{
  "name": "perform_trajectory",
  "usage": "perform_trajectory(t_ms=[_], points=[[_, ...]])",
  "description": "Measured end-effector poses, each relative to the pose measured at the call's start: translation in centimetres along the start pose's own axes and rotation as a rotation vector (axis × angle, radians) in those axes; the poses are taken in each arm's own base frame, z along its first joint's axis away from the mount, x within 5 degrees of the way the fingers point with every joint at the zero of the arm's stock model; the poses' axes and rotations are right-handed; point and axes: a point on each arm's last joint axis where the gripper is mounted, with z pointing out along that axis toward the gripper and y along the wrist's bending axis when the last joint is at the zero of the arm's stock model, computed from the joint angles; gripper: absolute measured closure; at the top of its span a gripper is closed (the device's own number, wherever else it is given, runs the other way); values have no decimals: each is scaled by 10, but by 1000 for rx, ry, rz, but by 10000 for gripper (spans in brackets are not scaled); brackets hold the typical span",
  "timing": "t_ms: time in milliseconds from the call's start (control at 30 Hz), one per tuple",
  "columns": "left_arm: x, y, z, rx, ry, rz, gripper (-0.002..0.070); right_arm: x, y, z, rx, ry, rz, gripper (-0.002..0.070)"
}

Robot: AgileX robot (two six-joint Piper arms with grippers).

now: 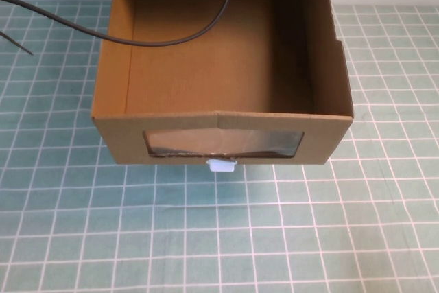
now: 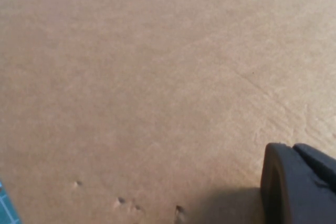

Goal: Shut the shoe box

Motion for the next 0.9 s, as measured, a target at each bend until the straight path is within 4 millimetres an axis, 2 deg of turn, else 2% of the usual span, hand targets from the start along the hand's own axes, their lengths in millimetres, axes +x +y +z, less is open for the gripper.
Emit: perform_trajectory(t_ms=[167, 300, 400, 567, 667, 767, 900], points=[[0, 0, 0, 0, -1, -1, 680, -16, 43, -1, -86, 327, -48, 687], [0, 0, 0, 4, 4, -1, 680, -35, 72, 12, -66, 641, -174, 687], [0, 0, 0, 4, 4, -1, 680, -48, 85, 30, -54, 834, -261, 687], [0, 0, 0, 5, 4, -1, 680, -62, 100, 77, -75, 1015, -323, 687], [0, 0, 0, 5, 4, -3, 680, -60, 115, 104, -134, 1093, -350, 687], [0, 0, 0, 5, 4, -3, 680, -52, 141, 127, -225, 1142, -415, 687], [0, 0, 0, 5, 4, -3, 680, -30, 181, 139, -335, 1138, -520, 687]])
